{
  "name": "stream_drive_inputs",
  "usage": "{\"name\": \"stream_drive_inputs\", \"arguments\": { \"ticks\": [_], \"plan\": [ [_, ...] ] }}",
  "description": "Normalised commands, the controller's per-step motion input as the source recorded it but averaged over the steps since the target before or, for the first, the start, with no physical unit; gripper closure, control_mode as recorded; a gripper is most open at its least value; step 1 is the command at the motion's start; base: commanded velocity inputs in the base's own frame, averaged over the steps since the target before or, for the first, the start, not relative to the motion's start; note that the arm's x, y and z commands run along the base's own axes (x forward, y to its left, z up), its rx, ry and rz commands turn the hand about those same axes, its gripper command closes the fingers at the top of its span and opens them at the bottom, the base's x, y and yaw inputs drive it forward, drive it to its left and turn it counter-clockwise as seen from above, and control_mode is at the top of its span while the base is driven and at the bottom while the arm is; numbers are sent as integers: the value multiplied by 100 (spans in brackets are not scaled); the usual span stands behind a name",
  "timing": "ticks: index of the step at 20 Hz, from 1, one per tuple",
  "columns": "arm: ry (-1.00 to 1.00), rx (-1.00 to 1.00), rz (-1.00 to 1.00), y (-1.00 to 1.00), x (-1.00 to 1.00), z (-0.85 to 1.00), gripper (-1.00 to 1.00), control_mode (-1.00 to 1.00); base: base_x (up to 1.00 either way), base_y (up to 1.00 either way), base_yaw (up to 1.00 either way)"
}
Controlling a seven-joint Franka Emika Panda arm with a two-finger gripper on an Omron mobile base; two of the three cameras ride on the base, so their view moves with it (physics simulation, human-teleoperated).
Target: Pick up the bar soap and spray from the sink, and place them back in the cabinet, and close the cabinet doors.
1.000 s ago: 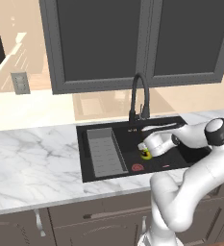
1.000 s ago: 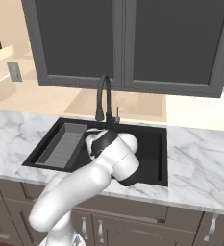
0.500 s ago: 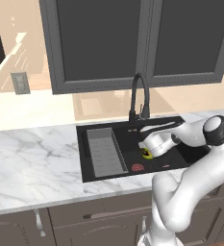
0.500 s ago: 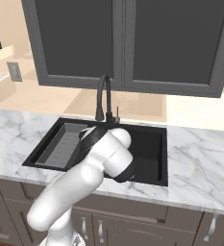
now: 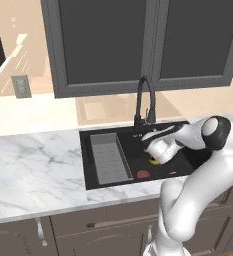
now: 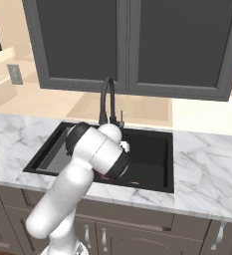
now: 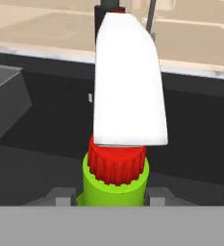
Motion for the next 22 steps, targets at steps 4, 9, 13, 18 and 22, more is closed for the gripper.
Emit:
{"name": "stream_drive_inputs", "arguments": {
  "ticks": [4,9,13,18,22],
  "plan": [
    [0,0,-9,0,-1,40,100,-100,0,0,0],
    [0,0,-8,0,-3,32,100,-100,0,0,0],
    [0,0,-6,0,-5,26,100,-100,0,0,0],
    [2,0,-6,0,-8,32,100,-100,0,0,0],
    [4,0,-6,0,-11,37,100,-100,0,0,0]
  ]
}}
